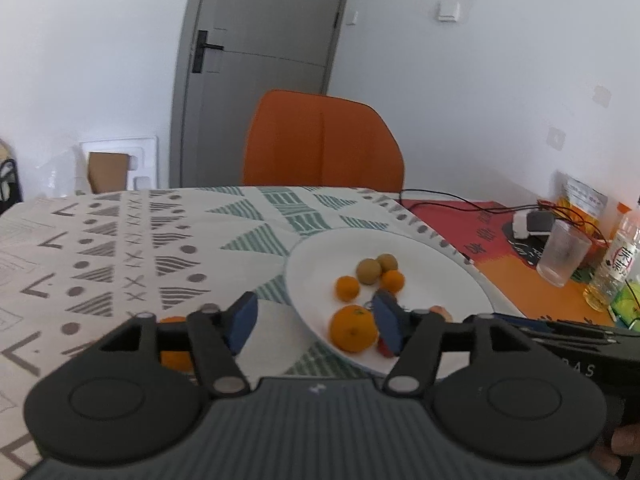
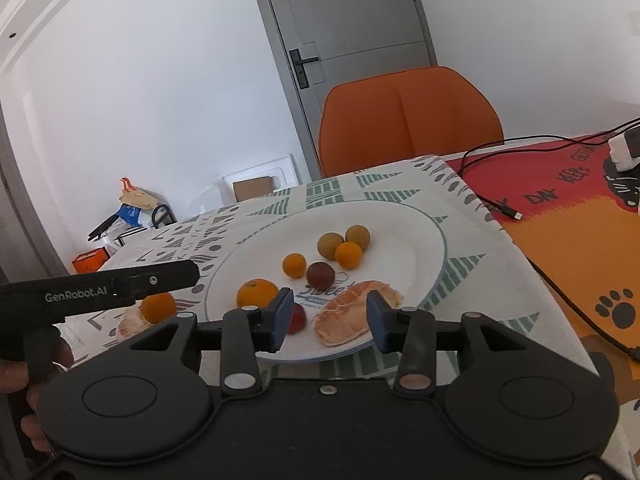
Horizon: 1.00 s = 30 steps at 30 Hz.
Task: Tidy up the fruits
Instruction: 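Move both open tools back from the plate to the last fruits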
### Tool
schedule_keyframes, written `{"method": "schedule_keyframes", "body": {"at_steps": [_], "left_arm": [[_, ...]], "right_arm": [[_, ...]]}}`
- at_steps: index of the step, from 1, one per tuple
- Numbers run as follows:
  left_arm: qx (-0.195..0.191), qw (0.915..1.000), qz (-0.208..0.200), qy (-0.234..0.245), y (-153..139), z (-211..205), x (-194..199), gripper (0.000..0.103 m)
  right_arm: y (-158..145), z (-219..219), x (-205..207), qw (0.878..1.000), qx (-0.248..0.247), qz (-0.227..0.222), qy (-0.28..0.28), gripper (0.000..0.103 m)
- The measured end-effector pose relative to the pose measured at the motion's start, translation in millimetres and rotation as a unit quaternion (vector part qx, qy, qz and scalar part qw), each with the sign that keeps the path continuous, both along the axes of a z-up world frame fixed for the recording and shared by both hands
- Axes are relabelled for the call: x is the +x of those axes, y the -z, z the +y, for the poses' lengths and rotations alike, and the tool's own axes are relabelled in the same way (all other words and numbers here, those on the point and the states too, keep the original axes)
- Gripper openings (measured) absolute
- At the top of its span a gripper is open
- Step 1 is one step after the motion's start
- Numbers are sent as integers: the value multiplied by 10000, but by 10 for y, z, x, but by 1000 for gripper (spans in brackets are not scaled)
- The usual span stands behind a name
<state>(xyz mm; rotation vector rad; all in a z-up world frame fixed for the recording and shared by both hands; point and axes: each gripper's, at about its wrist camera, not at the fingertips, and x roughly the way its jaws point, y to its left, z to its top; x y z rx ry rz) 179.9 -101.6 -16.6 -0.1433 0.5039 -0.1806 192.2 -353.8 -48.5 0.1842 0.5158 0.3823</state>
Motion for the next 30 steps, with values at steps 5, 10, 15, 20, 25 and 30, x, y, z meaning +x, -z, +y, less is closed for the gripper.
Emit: {"method": "schedule_keyframes", "body": {"at_steps": [5, 10, 15, 20, 25, 30], "left_arm": [[13, 9998, -62, -206, -11, 174, -137, 77], [-38, 9990, 84, -428, 11, 355, -226, 83], [-41, 9984, 34, -566, 39, 514, -359, 92], [-104, 9982, 31, -590, 129, 708, -472, 93], [-206, 9977, 2, -641, 151, 868, -548, 93], [-220, 9976, -13, -650, 167, 991, -640, 93]], "right_arm": [[-47, 89, -70, 10000, -2, -37, -39, 50], [-78, 218, -139, 9999, -28, -82, -138, 65], [-119, 344, -195, 9996, -85, -128, -230, 84], [-146, 469, -242, 9993, -96, -187, -314, 91], [-163, 660, -265, 9984, -198, -287, -443, 91], [-127, 845, -283, 9975, -197, -209, -639, 91]]}}
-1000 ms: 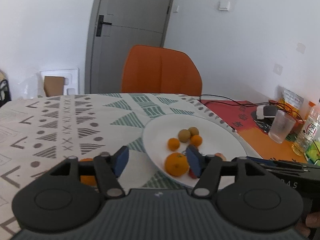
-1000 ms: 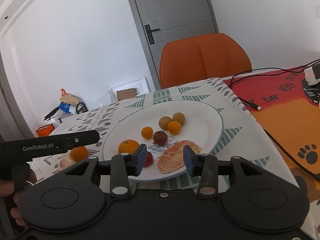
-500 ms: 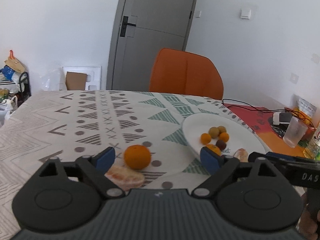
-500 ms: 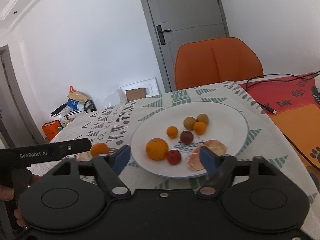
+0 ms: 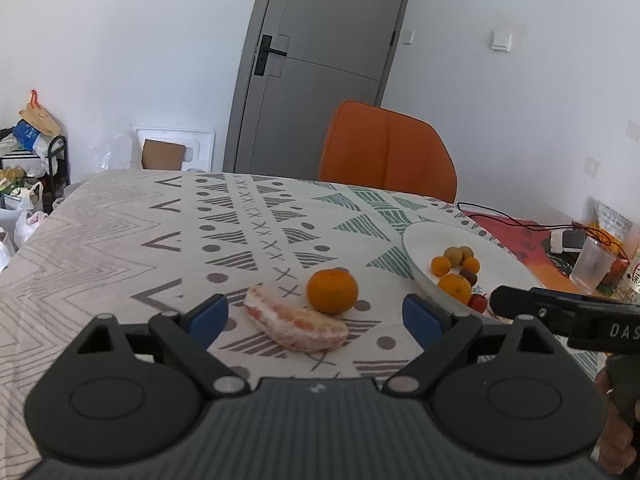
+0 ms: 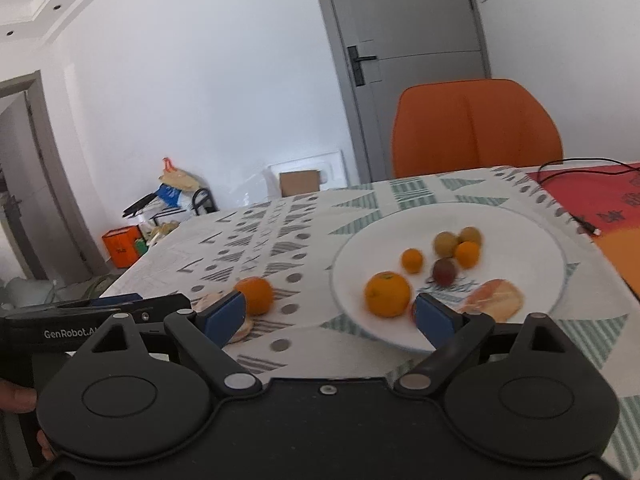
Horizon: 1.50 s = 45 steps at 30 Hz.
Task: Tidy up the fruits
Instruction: 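Move both open tools back from the plate to the last fruits, then grasp the pomelo segment with the left tool while the right tool grasps the large orange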
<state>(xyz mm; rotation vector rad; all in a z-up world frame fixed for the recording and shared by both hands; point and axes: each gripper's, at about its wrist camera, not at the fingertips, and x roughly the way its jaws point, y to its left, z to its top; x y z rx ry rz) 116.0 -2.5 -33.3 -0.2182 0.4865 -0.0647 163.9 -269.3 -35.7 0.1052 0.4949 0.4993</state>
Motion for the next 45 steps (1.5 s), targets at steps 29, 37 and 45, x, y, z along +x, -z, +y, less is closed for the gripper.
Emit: {"method": "schedule_keyframes", "body": {"at_steps": [29, 37, 45], "left_arm": [[210, 9977, 649, 63, 240, -51, 346, 93], [482, 9965, 685, 81, 294, -207, 469, 93], [826, 9924, 895, -171, 381, -254, 577, 90]], "right_arm": [[70, 128, 61, 9989, -118, 4, -453, 78], [93, 128, 138, 9993, -111, 48, -349, 78], [118, 119, 175, 9996, -55, 90, -255, 75]]}}
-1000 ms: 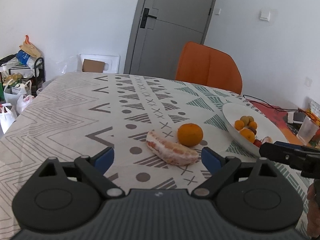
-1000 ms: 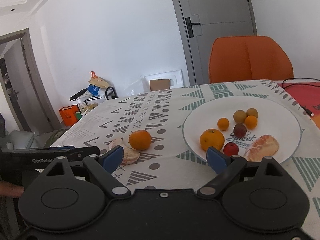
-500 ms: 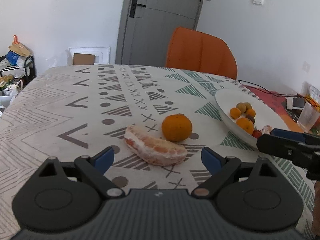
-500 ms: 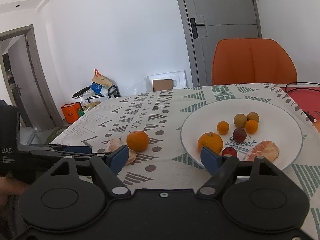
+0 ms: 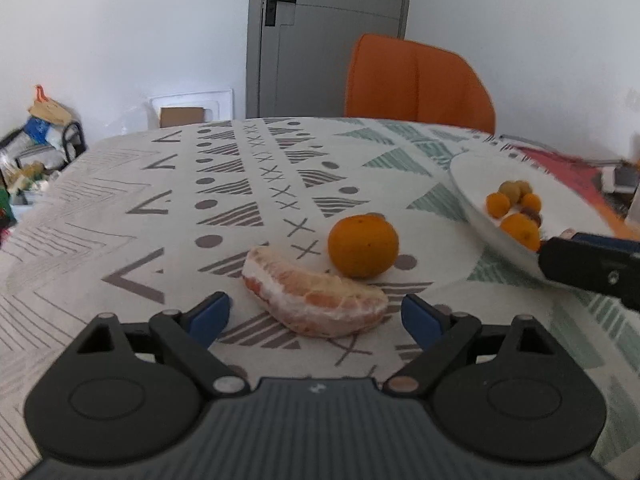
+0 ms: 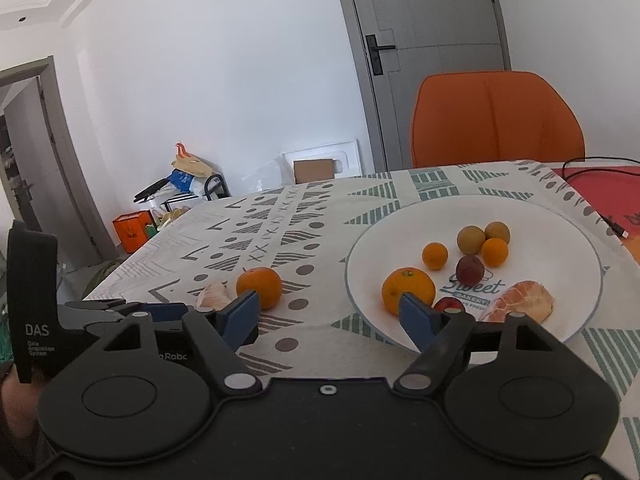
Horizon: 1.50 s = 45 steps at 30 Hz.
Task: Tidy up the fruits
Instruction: 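Grasp the pomelo segment with the left tool while the right tool grasps the large orange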
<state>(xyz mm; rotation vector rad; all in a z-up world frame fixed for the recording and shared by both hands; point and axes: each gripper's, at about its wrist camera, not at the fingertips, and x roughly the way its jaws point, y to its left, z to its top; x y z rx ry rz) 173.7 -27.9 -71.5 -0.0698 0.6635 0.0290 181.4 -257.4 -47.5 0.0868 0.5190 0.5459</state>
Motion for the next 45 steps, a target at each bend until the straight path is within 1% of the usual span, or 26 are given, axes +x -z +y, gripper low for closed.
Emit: {"method": "schedule_keyframes", "body": {"at_steps": [3, 4, 5, 6, 7, 9, 13, 18, 22, 29, 34, 36, 37, 39, 40, 41, 45], "left_arm": [[46, 10000, -6, -3, -3, 10, -10, 86], [37, 10000, -22, 8, -7, 27, -23, 81], [45, 10000, -44, -2, -12, 46, -35, 72], [60, 10000, -63, -39, -16, 73, -52, 70], [14, 10000, -70, -37, -21, 98, -55, 65], [-84, 9999, -76, -27, -35, 160, -74, 64], [-211, 9997, -92, -118, -53, 266, -133, 63], [-262, 9994, -182, -159, -76, 348, -239, 63], [-308, 9990, -235, -213, -105, 420, -301, 63], [-421, 9982, -323, -285, -148, 539, -398, 63], [-514, 9981, -217, -242, -130, 603, -447, 63], [-509, 9981, -154, -297, -118, 634, -470, 64], [-503, 9981, -126, -336, -108, 652, -477, 64], [-419, 9982, -121, -421, -90, 682, -489, 68], [-438, 9980, -110, -448, -85, 709, -490, 73], [-480, 9977, -108, -476, -84, 734, -488, 74], [-579, 9969, -162, -508, -90, 771, -463, 76]], "right_arm": [[3, 23, 3, 10000, 0, -2, -23, 75], [4, 36, 1, 10000, -6, -4, -40, 75], [5, 42, 3, 10000, -3, -2, -54, 75], [6, 54, 2, 10000, 2, 0, -72, 75], [7, 67, 3, 10000, 1, 0, -90, 75], [5, 101, 4, 9999, 5, -2, -118, 75], [3, 180, -4, 9998, 18, -21, -205, 75], [6, 267, -10, 9994, 19, -17, -337, 75], [13, 350, 4, 9989, 14, 16, -478, 69], [49, 547, 76, 9976, -127, 53, -682, 67], [96, 720, 207, 9967, -299, 155, -745, 67], [109, 770, 246, 9963, -335, 180, -776, 67], [116, 805, 268, 9960, -359, 194, -793, 67], [134, 853, 294, 9956, -390, 212, -826, 66], [144, 875, 305, 9953, -404, 229, -847, 65], [154, 893, 309, 9951, -423, 244, -861, 65], [195, 948, 339, 9948, -514, 284, -830, 64]]}}
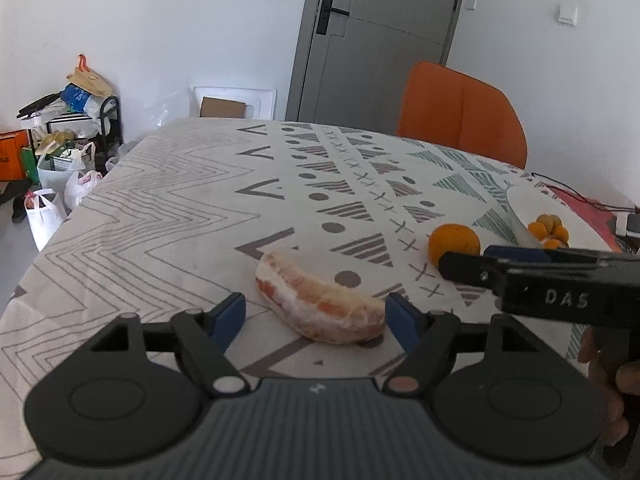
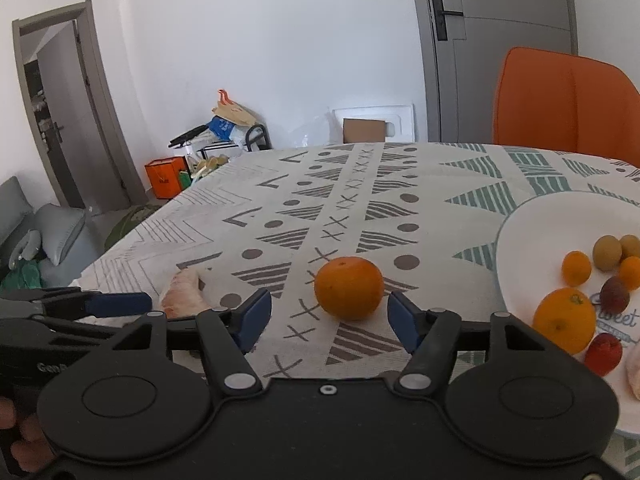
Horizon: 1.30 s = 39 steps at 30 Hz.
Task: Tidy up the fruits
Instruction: 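Grasp the pomelo segment with the left tool while the right tool grasps the large orange, then carry the pomelo segment and orange onto the white plate and open both tools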
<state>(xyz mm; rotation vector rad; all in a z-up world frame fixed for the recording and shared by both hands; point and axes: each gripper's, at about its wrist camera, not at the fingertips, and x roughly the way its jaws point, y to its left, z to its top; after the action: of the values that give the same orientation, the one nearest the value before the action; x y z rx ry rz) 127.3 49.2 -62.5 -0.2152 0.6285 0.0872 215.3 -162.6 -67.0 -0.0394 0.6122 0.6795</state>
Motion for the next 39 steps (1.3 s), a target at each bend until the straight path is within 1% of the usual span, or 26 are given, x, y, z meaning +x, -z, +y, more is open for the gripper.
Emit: {"method": "schedule_keyframes", "body": {"at_steps": [2, 4, 7, 12, 14, 15, 21, 24, 25, 26, 27, 29, 30, 34, 39], "left_arm": [[-44, 10000, 10, 42, 4, -12, 45, 76], [-40, 10000, 19, 86, 17, -38, 85, 76], [106, 9999, 38, 113, 31, -104, 133, 80], [246, 9996, 54, 119, 50, -148, 187, 81], [278, 9995, 60, 109, 57, -162, 208, 81], [285, 9995, 57, 104, 58, -166, 220, 81], [413, 9991, 66, 111, 61, -220, 265, 78], [551, 9984, 75, 99, 68, -265, 268, 72], [593, 9982, 72, 114, 66, -280, 267, 66], [623, 9980, 60, 132, 65, -294, 263, 58], [624, 9980, 47, 132, 62, -297, 261, 52], [523, 9985, 29, 127, 46, -278, 258, 37], [451, 9989, 21, 131, 37, -266, 252, 33], [428, 9989, 19, 204, 9, -280, 220, 33], [372, 9989, -177, 234, -88, -313, 145, 32]], "right_arm": [[14, 6, 18, 10000, -18, 27, 42, 63], [31, 18, 41, 9999, -67, 48, 67, 59], [50, 50, 74, 9998, -153, 45, 82, 58], [84, 82, 133, 9997, -206, 73, 93, 55], [87, 100, 145, 9997, -225, 44, 91, 49], [88, 110, 148, 9996, -264, 19, 101, 40], [45, 37, 72, 9995, -302, 25, 117, 39], [31, -65, 1, 9995, -241, 73, 177, 39], [25, -101, -24, 9995, -220, 89, 194, 39], [18, -124, -42, 9995, -209, 91, 202, 39], [9, -146, -61, 9996, -197, 84, 208, 39], [-11, -179, -98, 9996, -164, 62, 222, 39], [-18, -197, -114, 9996, -151, 54, 229, 39], [-30, -255, -156, 9996, -118, 47, 271, 39], [-54, -315, -224, 9994, -57, 11, 334, 39]]}}
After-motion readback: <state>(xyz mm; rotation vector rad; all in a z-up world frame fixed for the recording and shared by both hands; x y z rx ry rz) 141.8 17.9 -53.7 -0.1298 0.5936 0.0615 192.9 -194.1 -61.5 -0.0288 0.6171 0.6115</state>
